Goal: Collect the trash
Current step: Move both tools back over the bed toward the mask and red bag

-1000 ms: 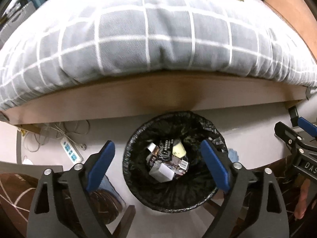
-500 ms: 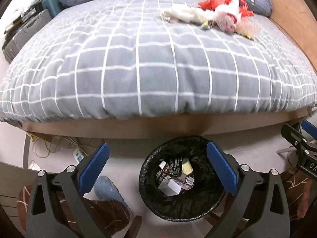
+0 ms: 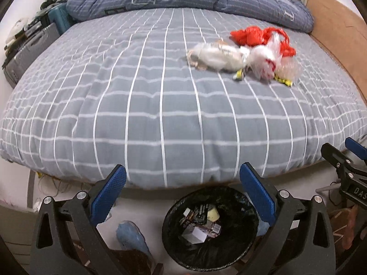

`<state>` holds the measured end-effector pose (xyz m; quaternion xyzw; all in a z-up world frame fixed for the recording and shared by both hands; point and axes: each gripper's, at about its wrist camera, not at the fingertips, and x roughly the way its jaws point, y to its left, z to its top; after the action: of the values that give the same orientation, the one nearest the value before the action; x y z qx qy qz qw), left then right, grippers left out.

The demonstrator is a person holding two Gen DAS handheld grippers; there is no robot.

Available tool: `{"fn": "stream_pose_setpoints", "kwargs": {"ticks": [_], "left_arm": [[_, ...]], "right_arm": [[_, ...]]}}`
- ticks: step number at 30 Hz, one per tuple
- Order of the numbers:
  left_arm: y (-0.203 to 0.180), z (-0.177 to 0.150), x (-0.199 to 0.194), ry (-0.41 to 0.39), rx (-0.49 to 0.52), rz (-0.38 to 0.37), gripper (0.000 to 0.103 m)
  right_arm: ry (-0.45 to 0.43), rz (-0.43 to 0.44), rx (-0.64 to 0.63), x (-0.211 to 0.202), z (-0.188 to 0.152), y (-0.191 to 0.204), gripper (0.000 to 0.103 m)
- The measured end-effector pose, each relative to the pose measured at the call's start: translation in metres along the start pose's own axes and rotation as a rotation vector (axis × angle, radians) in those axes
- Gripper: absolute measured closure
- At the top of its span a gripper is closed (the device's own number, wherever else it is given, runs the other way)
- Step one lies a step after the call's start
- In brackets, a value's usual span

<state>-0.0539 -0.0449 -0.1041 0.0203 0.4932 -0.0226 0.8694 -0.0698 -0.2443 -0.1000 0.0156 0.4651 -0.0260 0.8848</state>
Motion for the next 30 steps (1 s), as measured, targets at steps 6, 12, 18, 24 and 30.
{"fn": "stream_pose_setpoints", "kwargs": {"ticks": [6,12,18,24,30], "left_arm": [[-0.002,0.038,0.002,-0.034,-0.003,0.004,0.006],[-0.004,0.078,0.007,-0.059,-0.033,-0.012,0.006],[-0.014,0.113,0.018,-0.068,-0.029,-0.007,0.006],[-0.025,0.136,0.035,-0.065,-0.011,-0.005,0.006],[-0.034,0.152,0.059,-0.031,0.006,-0.025,0.006]], "right_arm": [[-0.034,0.002,-0.012,0.004,0.037,-0.002,0.008],[-0.066,0.01,-0.03,0.013,0.084,-0.006,0.008],[-0.079,0.026,-0.037,0.026,0.122,-0.009,0.008],[-0.088,0.043,-0.057,0.041,0.163,-0.006,0.008],[-0.085,0.064,-0.085,0.058,0.199,0.005,0.01]]}}
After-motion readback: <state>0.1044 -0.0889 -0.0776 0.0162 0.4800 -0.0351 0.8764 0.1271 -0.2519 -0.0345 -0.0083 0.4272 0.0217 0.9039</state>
